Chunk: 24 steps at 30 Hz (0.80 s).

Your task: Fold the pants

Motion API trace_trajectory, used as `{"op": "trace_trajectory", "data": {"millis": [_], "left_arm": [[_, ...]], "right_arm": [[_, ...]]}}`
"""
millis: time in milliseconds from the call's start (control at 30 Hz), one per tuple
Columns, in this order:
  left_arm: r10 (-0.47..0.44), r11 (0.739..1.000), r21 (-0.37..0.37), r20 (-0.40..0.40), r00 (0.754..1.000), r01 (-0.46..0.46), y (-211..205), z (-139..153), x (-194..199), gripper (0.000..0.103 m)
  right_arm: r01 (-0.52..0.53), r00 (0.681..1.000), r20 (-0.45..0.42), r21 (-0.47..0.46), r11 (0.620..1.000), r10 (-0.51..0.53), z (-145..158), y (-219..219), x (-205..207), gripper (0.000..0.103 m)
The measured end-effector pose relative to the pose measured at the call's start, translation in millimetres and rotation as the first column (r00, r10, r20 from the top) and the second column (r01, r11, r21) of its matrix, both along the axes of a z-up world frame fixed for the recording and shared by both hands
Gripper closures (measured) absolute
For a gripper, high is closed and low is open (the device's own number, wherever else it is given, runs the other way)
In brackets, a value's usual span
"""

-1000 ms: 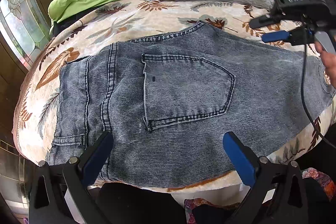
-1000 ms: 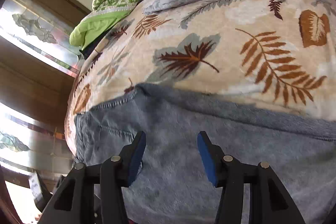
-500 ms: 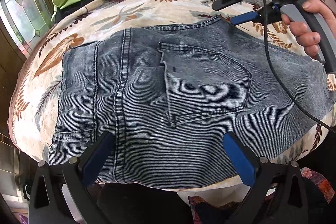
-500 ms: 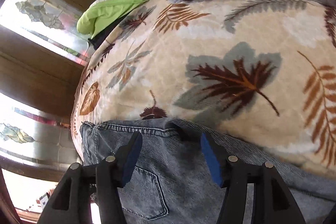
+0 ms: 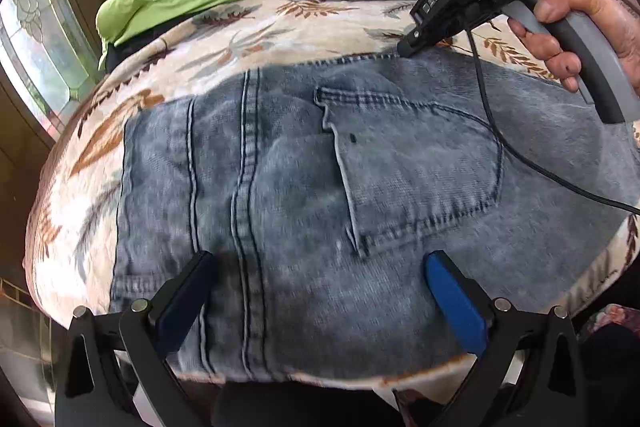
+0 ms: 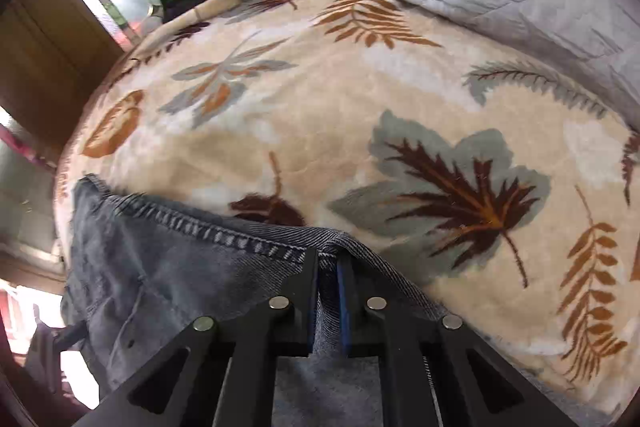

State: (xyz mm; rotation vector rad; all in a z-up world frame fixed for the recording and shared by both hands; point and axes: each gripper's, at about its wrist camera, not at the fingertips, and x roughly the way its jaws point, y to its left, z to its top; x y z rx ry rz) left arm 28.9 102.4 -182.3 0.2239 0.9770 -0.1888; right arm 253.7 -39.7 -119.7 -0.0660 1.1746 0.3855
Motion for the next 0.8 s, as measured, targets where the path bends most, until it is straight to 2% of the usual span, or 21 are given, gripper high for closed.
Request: {"op": "trace_trajectory", "data": {"millis": [267,333,400,467,533,667,800], "left_arm": [[-0.036,0.999,0.005,0.042,0.998,0.036,-1.5,-5.5,20.2,0.0],[-0.03,1.0,0.009,0.037,0.999,0.03,-2.8,-4.1,19.7,0.0],[-0.023,1.0,0.015,0.027,0.999,0.023,-3.8,-1.9,17.5,0.0],[-0.014,1.0,0.019,0.019,1.0,0.013,-4.1,1.1,14.4,0.0],[-0.011,1.0,0.026,0.019,1.0,0.011,-5.1,4.5,8.6,0.0],[-0.034,0.999,0.011,0.041,0.999,0.034,-9.7,17.3,-5.1,0.0],[-0.087,0.996,-0.004,0.063,0.994,0.088,-26.6,26.6,-15.7,0.0]], "right_arm": [[0.06,0.998,0.003,-0.105,0.993,-0.06,-13.2,11.9,24.1,0.097],[0.085,0.996,-0.013,-0.082,0.993,-0.086,-13.0,8.0,28.8,0.097],[0.095,0.995,-0.02,-0.02,0.995,-0.095,-6.6,-0.4,26.8,0.096],[0.138,0.99,-0.031,0.112,0.984,-0.135,6.9,-22.5,20.5,0.095],[0.193,0.981,-0.037,0.229,0.954,-0.189,23.2,-50.8,7.2,0.094],[0.267,0.959,0.028,0.236,0.934,-0.281,48.0,-108.7,-32.1,0.094],[0.373,0.924,0.01,0.193,0.908,-0.382,46.0,-178.5,-77.1,0.094]]}}
